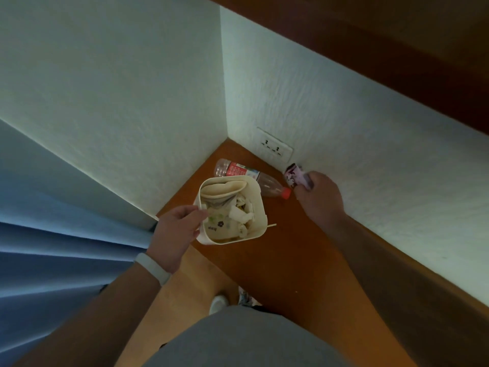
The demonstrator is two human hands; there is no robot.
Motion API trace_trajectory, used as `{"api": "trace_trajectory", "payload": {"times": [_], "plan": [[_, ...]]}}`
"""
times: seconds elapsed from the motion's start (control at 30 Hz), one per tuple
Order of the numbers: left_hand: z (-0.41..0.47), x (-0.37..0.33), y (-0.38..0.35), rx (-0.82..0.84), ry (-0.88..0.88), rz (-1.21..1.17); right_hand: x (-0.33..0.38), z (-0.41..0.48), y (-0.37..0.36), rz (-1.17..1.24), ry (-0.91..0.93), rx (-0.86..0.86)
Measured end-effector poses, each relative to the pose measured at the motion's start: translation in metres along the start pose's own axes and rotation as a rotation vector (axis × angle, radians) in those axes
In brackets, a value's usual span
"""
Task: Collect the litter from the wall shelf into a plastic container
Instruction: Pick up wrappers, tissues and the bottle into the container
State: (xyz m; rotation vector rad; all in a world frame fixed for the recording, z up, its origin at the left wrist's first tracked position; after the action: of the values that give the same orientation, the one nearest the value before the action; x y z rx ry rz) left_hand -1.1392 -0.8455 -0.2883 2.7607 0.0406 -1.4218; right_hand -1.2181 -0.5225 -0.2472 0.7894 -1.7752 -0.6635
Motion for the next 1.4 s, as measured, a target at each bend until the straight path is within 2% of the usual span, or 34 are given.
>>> {"api": "trace_trajectory", "payload": {"times": [0.13,0.3,0.5,0.63,0.77,0.83,0.97,1.07,1.2,1.4], "plan": [[0.001,-0.001,-0.013,0.059,0.008,-0.001,0.051,-0.031,-0.004,-0.041,0.142,0.128],[0.001,0.002,-0.027,0.122,0.013,-0.007,0.101,-0.063,-0.033,-0.134,0.309,0.399],[-0.001,0.003,-0.032,0.160,0.000,-0.016,0.100,-0.071,-0.047,-0.161,0.318,0.565],[-0.002,0.007,-0.021,0.127,0.018,-0.054,0.081,-0.048,-0.039,-0.068,0.283,0.459],[-0.001,0.012,-0.001,0.049,0.045,-0.072,0.047,-0.002,-0.032,-0.134,0.156,0.248],[-0.002,0.012,0.009,0.017,0.046,-0.069,0.037,0.020,-0.040,-0.188,0.129,0.206],[-0.009,0.007,0.029,-0.050,0.025,-0.054,0.035,0.061,-0.072,-0.253,0.170,0.239],[-0.014,0.004,0.039,-0.075,0.023,-0.051,0.045,0.086,-0.099,-0.398,0.226,0.233],[-0.017,0.001,0.046,-0.114,0.017,-0.074,0.050,0.105,-0.119,-0.540,0.196,0.250],[-0.015,-0.001,0.047,-0.131,0.028,-0.084,0.041,0.110,-0.127,-0.502,0.191,0.288]]}}
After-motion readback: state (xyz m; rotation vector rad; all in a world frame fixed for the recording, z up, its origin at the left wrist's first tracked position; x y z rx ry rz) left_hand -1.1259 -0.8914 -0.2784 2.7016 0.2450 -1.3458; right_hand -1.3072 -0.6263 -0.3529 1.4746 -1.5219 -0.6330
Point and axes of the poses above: each hand's wrist, its own z-axis towards the middle knuckle, its own y-axis out of the back of the hand, x = y × z, the point moved 10 cm from there along z, towards the middle knuckle, and after that the axes turned 10 degrees about x, right-handed, at the moved point
